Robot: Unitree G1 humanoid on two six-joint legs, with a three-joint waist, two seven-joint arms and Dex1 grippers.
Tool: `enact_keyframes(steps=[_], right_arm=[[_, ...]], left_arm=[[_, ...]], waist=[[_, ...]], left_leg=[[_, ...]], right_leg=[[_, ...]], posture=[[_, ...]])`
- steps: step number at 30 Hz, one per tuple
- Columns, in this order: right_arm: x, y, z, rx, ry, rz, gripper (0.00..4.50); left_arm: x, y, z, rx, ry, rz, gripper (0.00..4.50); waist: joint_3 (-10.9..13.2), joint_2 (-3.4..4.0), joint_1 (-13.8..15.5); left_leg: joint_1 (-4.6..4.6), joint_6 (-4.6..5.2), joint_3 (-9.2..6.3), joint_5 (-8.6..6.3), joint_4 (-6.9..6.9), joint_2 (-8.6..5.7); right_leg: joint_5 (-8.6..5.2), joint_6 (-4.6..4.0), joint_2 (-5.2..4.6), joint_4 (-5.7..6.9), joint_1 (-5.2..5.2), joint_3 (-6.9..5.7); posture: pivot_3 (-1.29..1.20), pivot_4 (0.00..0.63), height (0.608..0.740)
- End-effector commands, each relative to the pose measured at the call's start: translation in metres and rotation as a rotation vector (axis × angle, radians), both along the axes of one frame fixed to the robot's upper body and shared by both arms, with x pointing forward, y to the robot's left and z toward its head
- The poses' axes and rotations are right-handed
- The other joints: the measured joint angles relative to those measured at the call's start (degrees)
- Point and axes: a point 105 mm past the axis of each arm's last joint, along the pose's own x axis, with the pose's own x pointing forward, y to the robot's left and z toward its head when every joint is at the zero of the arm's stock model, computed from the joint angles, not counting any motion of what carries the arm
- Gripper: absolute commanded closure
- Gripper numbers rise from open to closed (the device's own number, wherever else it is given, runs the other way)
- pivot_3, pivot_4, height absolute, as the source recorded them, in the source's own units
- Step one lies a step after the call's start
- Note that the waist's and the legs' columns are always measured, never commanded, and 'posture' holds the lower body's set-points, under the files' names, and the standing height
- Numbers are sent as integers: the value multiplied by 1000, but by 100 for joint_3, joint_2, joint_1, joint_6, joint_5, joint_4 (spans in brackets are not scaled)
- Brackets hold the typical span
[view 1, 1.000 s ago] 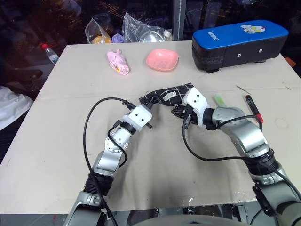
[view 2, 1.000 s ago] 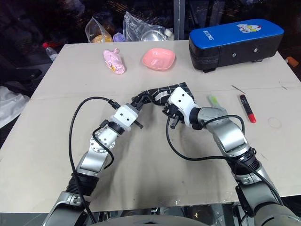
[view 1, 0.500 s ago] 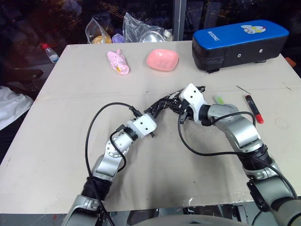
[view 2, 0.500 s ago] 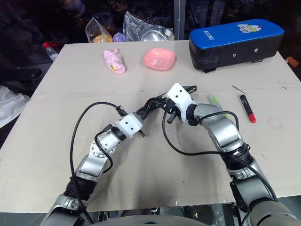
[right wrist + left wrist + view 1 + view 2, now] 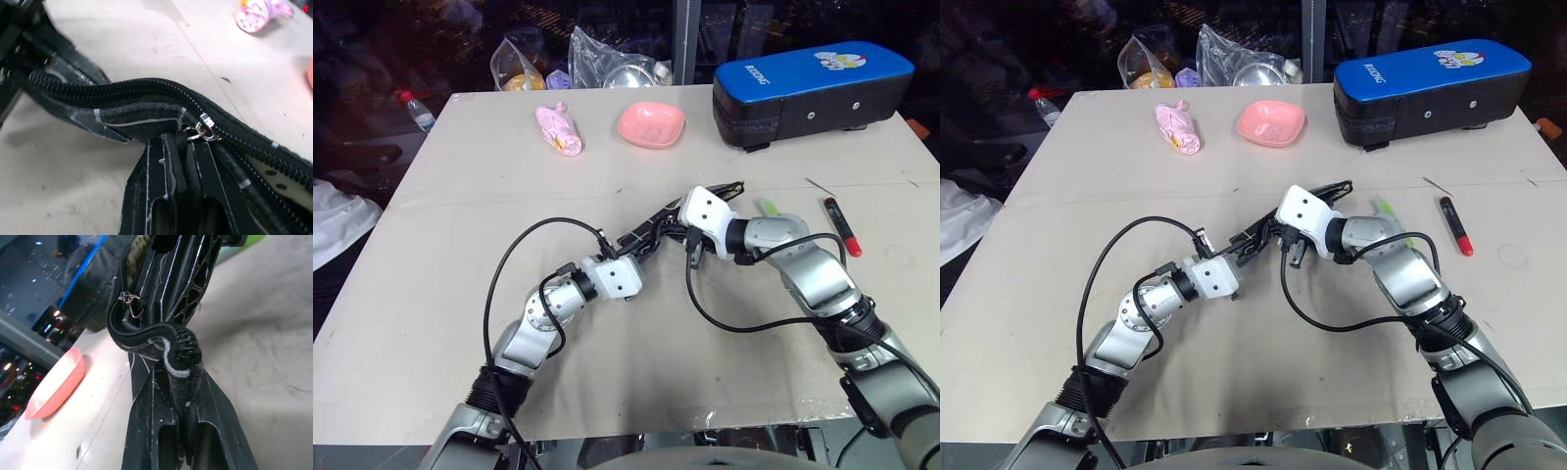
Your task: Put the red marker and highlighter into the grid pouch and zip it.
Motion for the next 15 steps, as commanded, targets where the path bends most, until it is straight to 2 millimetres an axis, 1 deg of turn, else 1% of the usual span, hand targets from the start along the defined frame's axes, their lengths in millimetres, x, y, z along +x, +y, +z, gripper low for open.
enact_keyframes(steps=[1, 4, 8, 10, 11, 12, 13, 15], right_arm=[[-15, 16, 11, -21, -133, 167, 4474], [-18, 16, 9, -44, -168, 207, 4474], [-16, 15, 8, -64, -205, 221, 4474], [-9, 11, 8, -71, -204, 170, 4474], [-6, 9, 9, -50, -175, 142, 4474], [-5, 7, 10, -25, -148, 121, 3900], [-5, 6, 11, -8, -131, 111, 3656], [-6, 1, 17, 33, -103, 94, 2962]], left_arm=[[-6, -7, 6, -18, -24, -45, 4500], [-5, -6, 8, -37, -22, -31, 4500], [-3, -5, 10, -49, -30, -17, 4500], [-2, -5, 12, -56, -39, -11, 4500], [-2, -5, 12, -60, -39, -7, 4500], [-1, -4, 13, -69, -36, 2, 4500], [-1, -3, 13, -76, -32, 8, 4500], [1, -1, 13, -93, -27, 24, 4500]], waist=[[0, 0, 0], [0, 0, 1], [0, 0, 2], [0, 0, 3], [0, 0, 3], [0, 0, 3], [0, 0, 3], [0, 0, 5]], left_leg=[[0, 0, 0, 0, 0, 0], [0, 0, 0, 0, 0, 0], [0, 0, 0, 0, 0, 0], [0, 0, 0, 0, 1, 0], [0, -1, 0, 0, 0, 0], [0, -1, 0, 0, 1, 0], [0, -1, 0, 0, 1, 0], [0, -1, 0, 1, 1, 0]], right_leg=[[0, 0, 0, 0, 0, 0], [0, 0, 1, 0, 0, 0], [0, 0, 1, 1, 0, -1], [0, 0, 1, 1, 0, 0], [0, 0, 1, 1, 0, 0], [0, 0, 1, 1, 0, 0], [0, 0, 1, 1, 0, 0], [0, 0, 1, 2, 0, 0]], posture=[[0, 150, 737], [0, 150, 737], [0, 150, 737], [0, 150, 737], [0, 150, 737], [0, 150, 737], [0, 150, 737], [0, 150, 737]])
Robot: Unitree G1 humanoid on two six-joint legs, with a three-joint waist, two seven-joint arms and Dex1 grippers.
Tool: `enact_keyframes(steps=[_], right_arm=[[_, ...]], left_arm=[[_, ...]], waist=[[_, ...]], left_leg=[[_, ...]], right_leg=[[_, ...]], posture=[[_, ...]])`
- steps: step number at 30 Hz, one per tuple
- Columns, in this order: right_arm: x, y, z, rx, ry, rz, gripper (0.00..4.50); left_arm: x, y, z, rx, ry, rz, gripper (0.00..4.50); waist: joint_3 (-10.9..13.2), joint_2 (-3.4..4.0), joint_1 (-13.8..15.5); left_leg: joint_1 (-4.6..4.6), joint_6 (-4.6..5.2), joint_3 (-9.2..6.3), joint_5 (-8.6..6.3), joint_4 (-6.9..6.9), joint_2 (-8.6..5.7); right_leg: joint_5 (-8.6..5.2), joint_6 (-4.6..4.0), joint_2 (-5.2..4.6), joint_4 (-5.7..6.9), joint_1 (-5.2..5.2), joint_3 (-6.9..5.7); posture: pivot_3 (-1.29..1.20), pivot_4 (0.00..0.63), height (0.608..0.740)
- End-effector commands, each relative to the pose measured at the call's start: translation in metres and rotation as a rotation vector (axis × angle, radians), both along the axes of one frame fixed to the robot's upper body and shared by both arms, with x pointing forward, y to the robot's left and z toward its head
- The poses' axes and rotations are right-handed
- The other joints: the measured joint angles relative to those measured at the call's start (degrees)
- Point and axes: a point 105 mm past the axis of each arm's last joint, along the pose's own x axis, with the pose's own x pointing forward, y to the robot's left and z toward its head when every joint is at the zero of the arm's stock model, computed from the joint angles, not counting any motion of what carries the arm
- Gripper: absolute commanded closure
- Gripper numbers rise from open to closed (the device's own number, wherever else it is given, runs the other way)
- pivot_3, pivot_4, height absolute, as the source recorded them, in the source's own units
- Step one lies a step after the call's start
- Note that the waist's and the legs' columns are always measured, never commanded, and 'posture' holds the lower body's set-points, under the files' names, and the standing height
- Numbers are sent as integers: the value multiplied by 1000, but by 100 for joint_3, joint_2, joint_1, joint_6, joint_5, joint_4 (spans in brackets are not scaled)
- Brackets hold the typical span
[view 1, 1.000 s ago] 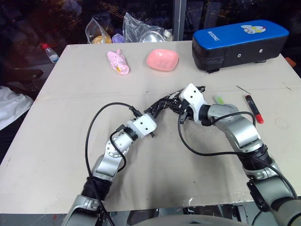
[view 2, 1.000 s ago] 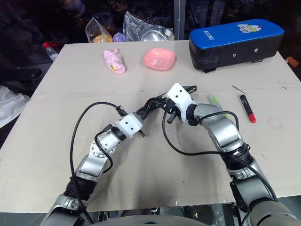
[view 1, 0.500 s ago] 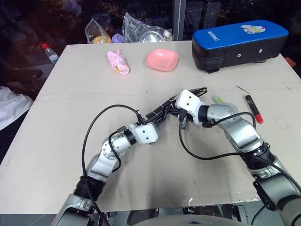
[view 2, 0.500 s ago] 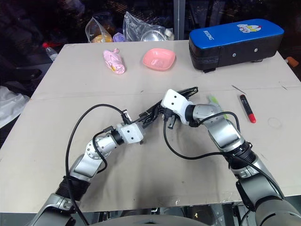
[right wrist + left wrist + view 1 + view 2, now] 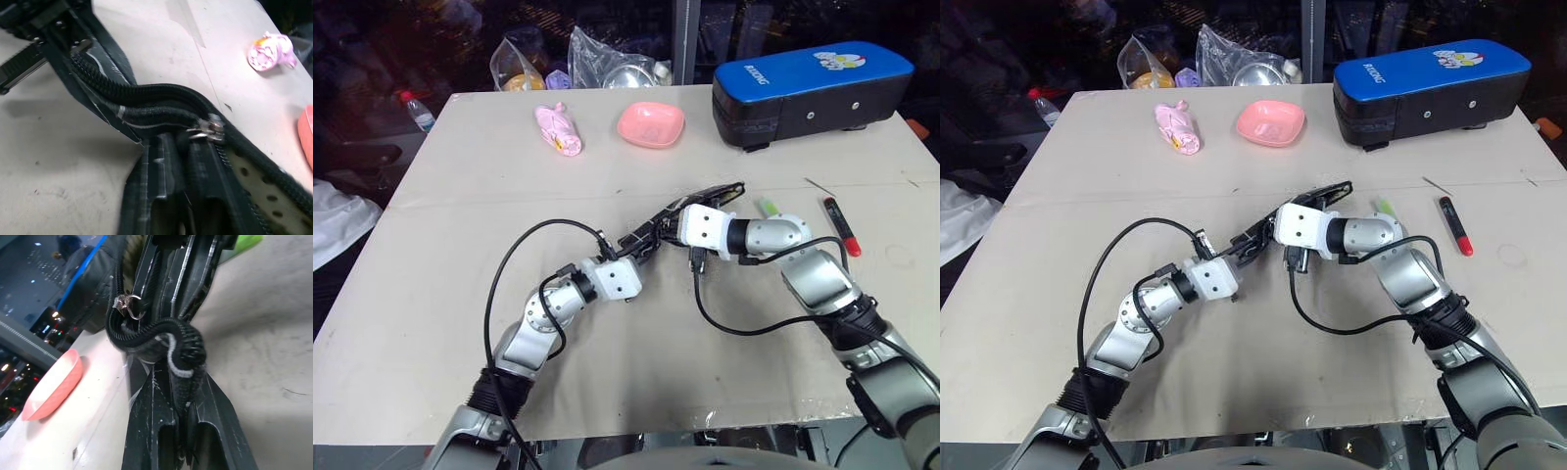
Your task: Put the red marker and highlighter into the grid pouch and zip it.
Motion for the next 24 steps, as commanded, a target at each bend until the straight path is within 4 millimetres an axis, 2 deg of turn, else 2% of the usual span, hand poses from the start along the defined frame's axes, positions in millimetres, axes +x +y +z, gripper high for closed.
enact_keyframes(steps=[1, 2, 6, 9, 12, 14, 15, 24], right_arm=[[-7, -4, 16, 90, 49, 4, 2398], [-11, -11, 16, 89, 92, 3, 2247], [-23, -31, 23, 125, 234, -5, 2247], [-18, -41, 39, 217, 282, -52, 2247], [-9, -47, 50, 301, 301, -110, 3063], [-3, -50, 49, 309, 303, -154, 4131], [-1, -50, 46, 306, 305, -171, 4464], [17, -65, 27, 263, 310, -287, 4464]], left_arm=[[0, -1, 12, -64, -27, 9, 4500], [0, 0, 12, -68, -26, 13, 4500], [1, 2, 13, -68, -24, 16, 4500], [1, 3, 12, -67, -22, 15, 4500], [1, 3, 12, -68, -21, 15, 4500], [2, 3, 12, -70, -22, 15, 4500], [2, 2, 12, -71, -22, 14, 4500], [2, 3, 13, -72, -28, 16, 4500]], waist=[[0, 0, 4], [0, 0, 18], [0, 0, 30], [0, 0, 17], [0, 0, 8], [0, 0, 10], [0, 0, 13], [0, 0, 18]], left_leg=[[0, 0, 0, 0, 0, 0], [0, 0, 0, 0, 0, 0], [-4, 1, -1, -1, 1, 0], [-4, 3, -2, -2, 2, 1], [-3, 15, -1, -9, 2, 8], [-3, 11, -1, -7, 1, 8], [-4, 10, -1, -6, 1, 8], [-5, 3, 2, -2, 1, 7]], right_leg=[[0, 0, 0, 0, 0, 0], [0, 0, -1, -1, 0, 0], [0, 0, -4, -3, 0, -1], [3, -3, -4, -2, 1, 0], [5, -6, 0, -2, 0, -1], [5, -6, 0, -3, 0, -1], [5, -6, -1, -4, 0, -2], [6, -5, -1, -5, 0, -1]], posture=[[0, 150, 737], [0, 150, 737], [0, 150, 737], [0, 150, 737], [0, 150, 737], [0, 150, 737], [0, 150, 737], [0, 150, 737]])
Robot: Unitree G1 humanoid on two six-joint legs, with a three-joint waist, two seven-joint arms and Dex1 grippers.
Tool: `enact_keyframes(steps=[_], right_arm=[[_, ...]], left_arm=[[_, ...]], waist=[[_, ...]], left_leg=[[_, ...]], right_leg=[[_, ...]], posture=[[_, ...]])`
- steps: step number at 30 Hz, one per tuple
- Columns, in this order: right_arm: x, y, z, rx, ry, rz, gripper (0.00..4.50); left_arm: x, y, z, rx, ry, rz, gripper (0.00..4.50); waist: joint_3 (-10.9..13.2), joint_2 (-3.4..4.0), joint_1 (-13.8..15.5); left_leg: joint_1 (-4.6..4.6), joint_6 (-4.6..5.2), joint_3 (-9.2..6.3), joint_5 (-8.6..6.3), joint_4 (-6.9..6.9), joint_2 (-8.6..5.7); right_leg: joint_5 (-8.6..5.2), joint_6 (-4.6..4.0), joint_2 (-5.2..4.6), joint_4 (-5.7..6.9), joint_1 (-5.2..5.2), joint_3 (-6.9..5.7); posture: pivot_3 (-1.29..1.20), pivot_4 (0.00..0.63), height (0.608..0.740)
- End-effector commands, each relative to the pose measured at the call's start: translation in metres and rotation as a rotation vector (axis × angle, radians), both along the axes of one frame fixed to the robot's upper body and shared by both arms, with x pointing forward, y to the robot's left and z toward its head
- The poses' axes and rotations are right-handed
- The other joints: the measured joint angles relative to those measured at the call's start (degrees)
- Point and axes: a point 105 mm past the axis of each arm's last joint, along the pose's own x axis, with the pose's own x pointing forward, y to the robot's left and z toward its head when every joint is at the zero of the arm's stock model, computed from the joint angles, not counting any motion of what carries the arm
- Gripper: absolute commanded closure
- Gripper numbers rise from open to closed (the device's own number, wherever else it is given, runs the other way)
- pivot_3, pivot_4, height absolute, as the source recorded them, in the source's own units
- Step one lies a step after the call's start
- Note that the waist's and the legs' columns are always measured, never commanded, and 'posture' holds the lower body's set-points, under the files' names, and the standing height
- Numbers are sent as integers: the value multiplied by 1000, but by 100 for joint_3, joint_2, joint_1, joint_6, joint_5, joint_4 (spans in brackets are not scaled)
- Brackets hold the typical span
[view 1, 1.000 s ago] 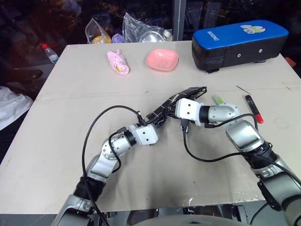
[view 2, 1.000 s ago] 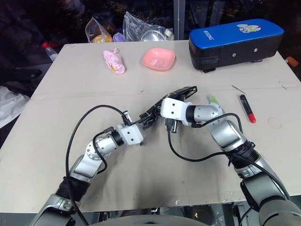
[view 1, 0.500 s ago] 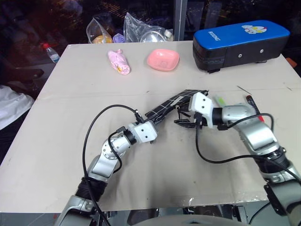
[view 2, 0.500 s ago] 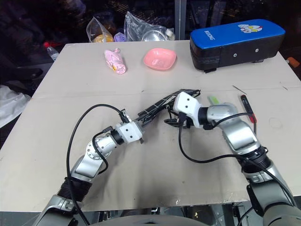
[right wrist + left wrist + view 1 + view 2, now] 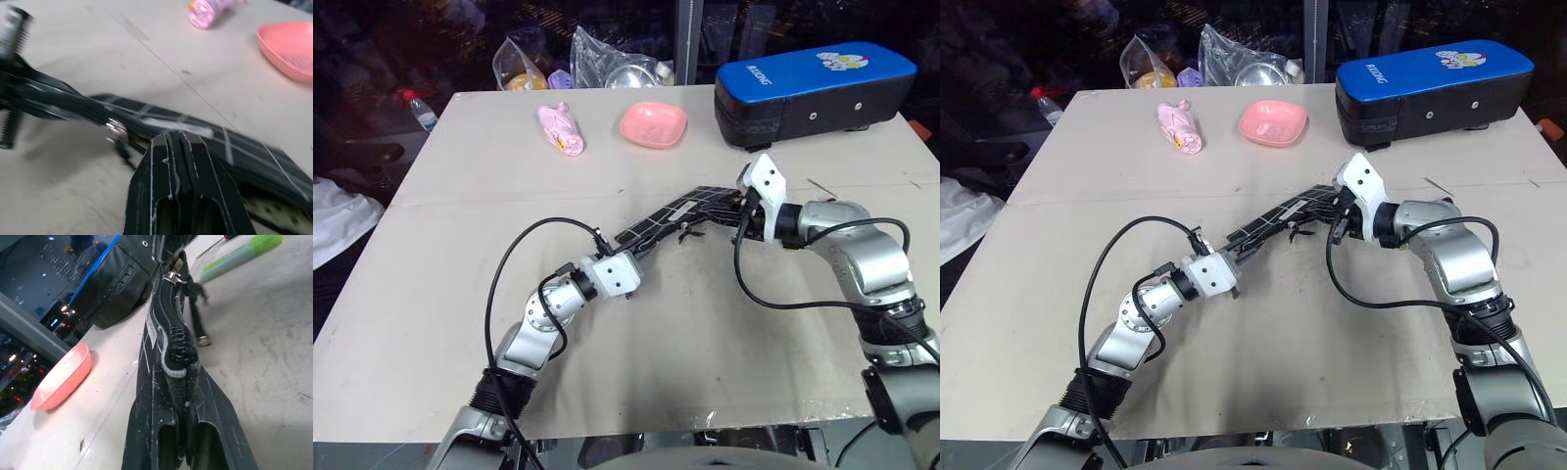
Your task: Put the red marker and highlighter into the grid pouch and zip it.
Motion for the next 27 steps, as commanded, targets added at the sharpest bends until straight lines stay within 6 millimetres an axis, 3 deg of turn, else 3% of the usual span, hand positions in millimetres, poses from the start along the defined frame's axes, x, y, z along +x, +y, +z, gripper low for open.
enact_keyframes(steps=[1, 16, 23, 27], right_arm=[[2, -1, 7, -7, -45, -6, 4464], [13, -25, 9, 19, -42, -104, 4464], [-10, -26, 4, 35, 29, -12, 4464], [-3, -29, -3, 29, 29, -67, 4464]], left_arm=[[0, 3, 11, -37, -39, 5, 4500], [3, 6, 12, -44, -37, 21, 4500], [3, 4, 11, -45, -37, 18, 4500], [4, 4, 12, -45, -39, 16, 4500]], waist=[[0, 0, -2], [0, 0, 0], [0, 0, 8], [0, 0, -2]], left_leg=[[0, 0, 0, 0, 0, 0], [0, 0, 0, 0, 0, 0], [-1, 12, 0, -7, 0, 0], [-1, 13, 0, -8, 1, 0]], right_leg=[[0, 0, 0, 0, 0, 0], [0, 0, 1, 0, 0, 0], [0, 0, 0, -1, 0, 0], [0, 0, 1, 0, 0, 0]], posture=[[0, 150, 737], [0, 150, 737], [0, 150, 737], [0, 150, 737]])
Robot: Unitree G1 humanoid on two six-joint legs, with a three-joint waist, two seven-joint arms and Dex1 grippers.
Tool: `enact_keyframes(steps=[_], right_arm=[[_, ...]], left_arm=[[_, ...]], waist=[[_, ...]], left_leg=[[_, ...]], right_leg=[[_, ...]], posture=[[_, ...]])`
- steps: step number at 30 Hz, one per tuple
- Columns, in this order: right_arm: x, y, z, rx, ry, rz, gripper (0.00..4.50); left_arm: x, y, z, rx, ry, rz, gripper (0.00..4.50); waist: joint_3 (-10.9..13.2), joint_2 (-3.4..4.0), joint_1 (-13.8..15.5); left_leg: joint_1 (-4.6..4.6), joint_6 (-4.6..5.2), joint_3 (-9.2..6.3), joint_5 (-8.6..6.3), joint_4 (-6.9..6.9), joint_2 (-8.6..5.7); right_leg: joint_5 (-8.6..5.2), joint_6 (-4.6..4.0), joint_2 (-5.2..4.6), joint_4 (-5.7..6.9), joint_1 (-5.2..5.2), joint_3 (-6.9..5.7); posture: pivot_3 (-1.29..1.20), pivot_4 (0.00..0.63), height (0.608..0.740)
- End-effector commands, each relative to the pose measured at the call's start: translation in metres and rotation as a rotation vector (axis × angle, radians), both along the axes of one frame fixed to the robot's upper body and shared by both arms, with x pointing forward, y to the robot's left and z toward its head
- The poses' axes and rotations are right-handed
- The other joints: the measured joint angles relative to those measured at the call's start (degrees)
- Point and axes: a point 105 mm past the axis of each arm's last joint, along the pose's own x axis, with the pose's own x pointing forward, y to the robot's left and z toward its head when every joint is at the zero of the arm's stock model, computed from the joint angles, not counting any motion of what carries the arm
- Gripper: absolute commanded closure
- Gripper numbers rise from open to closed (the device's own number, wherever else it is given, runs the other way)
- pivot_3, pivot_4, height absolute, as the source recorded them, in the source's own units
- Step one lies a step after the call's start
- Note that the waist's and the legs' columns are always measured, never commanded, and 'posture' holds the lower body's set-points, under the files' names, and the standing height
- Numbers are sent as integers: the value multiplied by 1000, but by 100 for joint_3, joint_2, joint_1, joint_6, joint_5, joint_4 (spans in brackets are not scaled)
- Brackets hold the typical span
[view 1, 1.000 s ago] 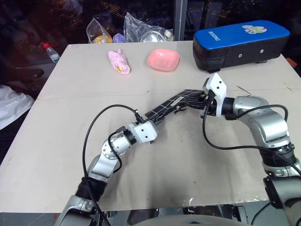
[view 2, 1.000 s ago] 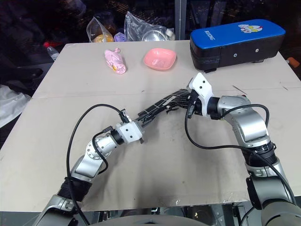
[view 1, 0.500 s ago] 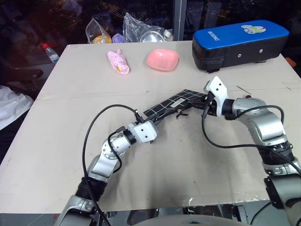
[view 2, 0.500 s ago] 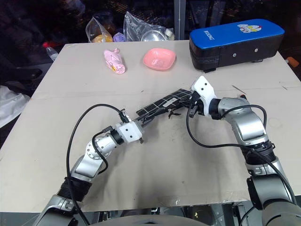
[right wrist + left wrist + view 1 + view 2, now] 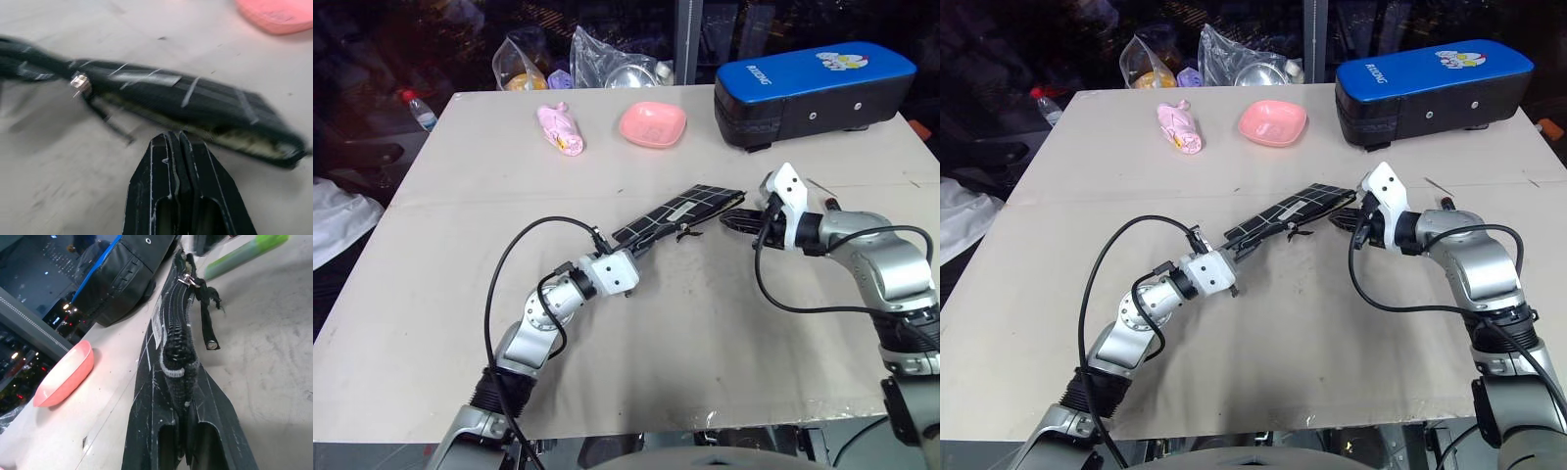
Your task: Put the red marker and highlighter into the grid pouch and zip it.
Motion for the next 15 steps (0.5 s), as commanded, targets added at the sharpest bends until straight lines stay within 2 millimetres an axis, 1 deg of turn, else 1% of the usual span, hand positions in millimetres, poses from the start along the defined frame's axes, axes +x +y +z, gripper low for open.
enact_keyframes(steps=[1, 6, 15], right_arm=[[7, 2, 10, 17, -57, -39, 4464], [13, 6, 14, 50, -73, -55, 4464], [14, 8, 19, 78, -77, -49, 4464]], left_arm=[[2, 1, 12, -38, -38, 0, 4500], [1, 1, 12, -34, -39, -3, 4500], [2, 2, 12, -28, -41, 1, 4500]], waist=[[0, 0, -10], [0, 0, -10], [0, 0, -9]], left_leg=[[0, 0, 0, 0, 0, 0], [0, -13, 1, 8, 0, 1], [0, -13, 1, 7, 0, 1]], right_leg=[[0, 0, 0, 1, 0, 0], [0, 0, 1, -1, 0, 0], [0, 0, 1, -1, 0, 0]], posture=[[0, 150, 737], [0, 150, 737], [0, 150, 737]])
